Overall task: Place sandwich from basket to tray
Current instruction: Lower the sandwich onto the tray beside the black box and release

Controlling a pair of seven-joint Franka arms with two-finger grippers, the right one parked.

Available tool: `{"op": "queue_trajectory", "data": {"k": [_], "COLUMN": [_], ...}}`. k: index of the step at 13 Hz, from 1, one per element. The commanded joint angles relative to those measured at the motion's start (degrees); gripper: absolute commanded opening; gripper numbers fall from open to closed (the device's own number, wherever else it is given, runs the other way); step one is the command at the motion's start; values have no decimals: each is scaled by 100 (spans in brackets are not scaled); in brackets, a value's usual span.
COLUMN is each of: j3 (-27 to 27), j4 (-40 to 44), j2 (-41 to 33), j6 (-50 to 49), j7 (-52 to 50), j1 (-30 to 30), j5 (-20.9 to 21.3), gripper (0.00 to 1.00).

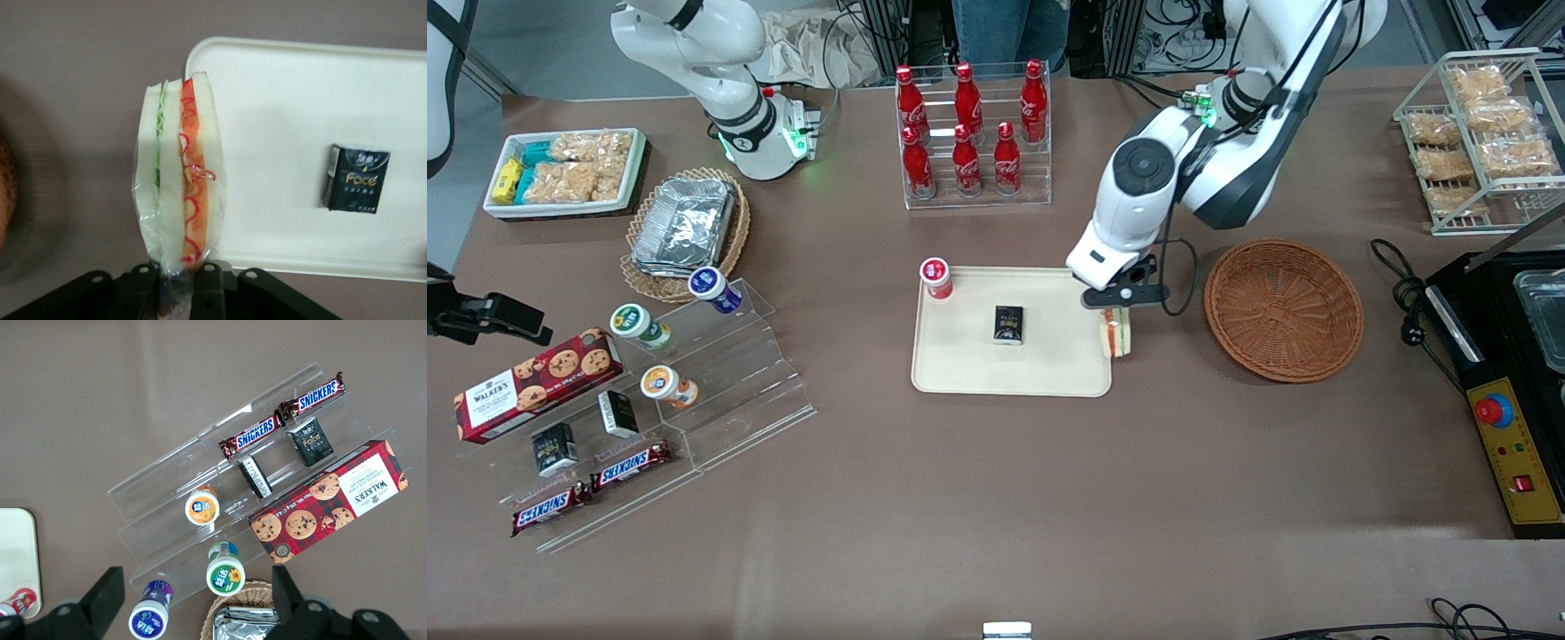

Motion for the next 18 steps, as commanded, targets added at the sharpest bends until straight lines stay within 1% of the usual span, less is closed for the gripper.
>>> {"op": "queue_trajectory", "data": {"k": [1, 5, 7, 8, 9, 10, 13, 16, 18], "j3": [65, 65, 65, 65, 65, 65, 65, 30, 21], "j4": [70, -438, -457, -457, -439, -422, -317, 375, 981], "j2": [456, 828, 933, 969, 969, 969, 751, 487, 258], "j6": [229, 1380, 1566, 1575, 1566, 1558, 1322, 42, -1100], "j7": [240, 249, 249, 249, 258, 275, 424, 574, 636], "j1": [-186, -213, -213, -213, -213, -221, -178, -195, -212], "j5": [180, 970, 989, 989, 998, 1033, 1050, 919, 700], "gripper": [0, 0, 0, 7, 77, 100, 100, 100, 100]}}
